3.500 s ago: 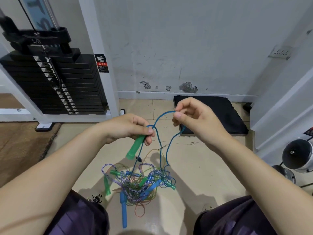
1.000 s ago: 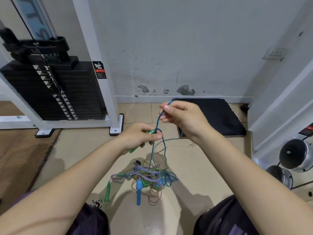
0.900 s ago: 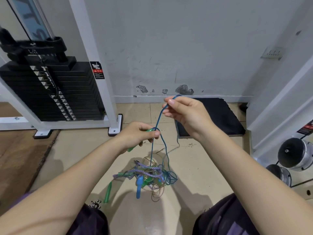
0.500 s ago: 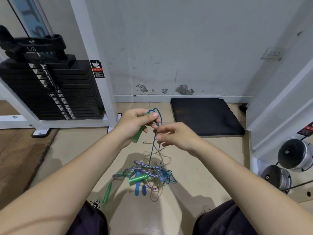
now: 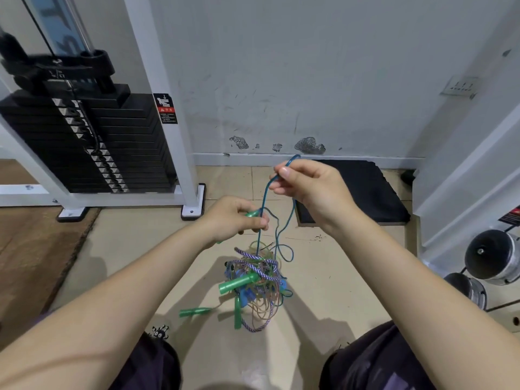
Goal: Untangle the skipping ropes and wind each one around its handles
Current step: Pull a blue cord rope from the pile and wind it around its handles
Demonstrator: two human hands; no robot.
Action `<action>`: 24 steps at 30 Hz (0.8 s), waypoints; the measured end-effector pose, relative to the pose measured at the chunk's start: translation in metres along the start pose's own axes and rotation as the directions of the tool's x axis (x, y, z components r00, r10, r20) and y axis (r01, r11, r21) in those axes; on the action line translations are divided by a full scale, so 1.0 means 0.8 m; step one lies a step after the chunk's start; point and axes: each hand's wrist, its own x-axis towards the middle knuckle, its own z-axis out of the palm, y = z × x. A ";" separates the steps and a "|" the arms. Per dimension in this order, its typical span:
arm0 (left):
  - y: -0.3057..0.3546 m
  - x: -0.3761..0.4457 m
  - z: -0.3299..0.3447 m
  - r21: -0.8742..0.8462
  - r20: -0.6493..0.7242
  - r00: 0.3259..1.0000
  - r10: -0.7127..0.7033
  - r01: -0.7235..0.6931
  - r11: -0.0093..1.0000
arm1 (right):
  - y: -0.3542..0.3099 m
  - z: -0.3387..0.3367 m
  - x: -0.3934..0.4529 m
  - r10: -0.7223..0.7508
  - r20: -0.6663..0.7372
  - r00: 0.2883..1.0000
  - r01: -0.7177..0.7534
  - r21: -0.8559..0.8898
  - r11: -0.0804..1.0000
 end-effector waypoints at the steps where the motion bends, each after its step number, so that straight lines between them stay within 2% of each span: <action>1: 0.002 0.001 0.000 -0.028 -0.037 0.999 0.013 -0.014 1.000 | -0.001 -0.001 0.001 0.010 -0.016 1.000 -0.009 0.037 0.999; 3: 0.007 0.002 -0.001 -0.075 -0.092 0.995 0.036 -0.043 0.996 | 0.002 -0.005 0.005 0.057 -0.039 0.998 -0.056 0.026 0.998; 4: 0.009 0.002 -0.001 -0.108 -0.113 0.993 0.043 -0.056 0.993 | 0.006 -0.007 0.005 0.094 -0.041 0.995 -0.095 -0.039 0.995; 7: 0.018 0.002 -0.002 -0.226 -0.168 0.984 0.064 -0.102 0.969 | 0.033 -0.016 0.000 0.273 0.023 0.962 -0.246 -0.365 0.898; 9: 0.025 0.000 -0.002 -0.292 -0.162 0.982 0.092 -0.137 0.947 | 0.055 -0.018 -0.004 0.335 0.063 0.940 -0.241 -0.572 0.784; 11: 0.031 -0.002 -0.002 -0.355 -0.147 0.982 0.122 -0.168 0.920 | 0.070 -0.015 -0.005 0.331 0.098 0.939 -0.175 -0.691 0.702; 14: 0.036 -0.005 -0.004 -0.442 -0.153 0.980 0.124 -0.180 0.879 | 0.070 -0.008 -0.006 0.330 0.119 0.937 -0.162 -0.688 0.707; 17: 0.037 -0.006 -0.008 -0.458 -0.178 0.978 0.112 -0.183 0.870 | 0.059 -0.006 -0.005 0.302 0.099 0.948 -0.180 -0.619 0.765; 20: 0.030 -0.006 -0.015 -0.281 -0.154 0.983 0.095 -0.136 0.950 | 0.044 -0.002 -0.004 0.262 0.065 0.963 -0.203 -0.462 0.863; 24: 0.016 -0.009 -0.020 -0.117 0.033 0.999 0.007 -0.003 0.993 | 0.021 -0.003 -0.003 0.199 0.011 0.980 -0.186 -0.297 0.937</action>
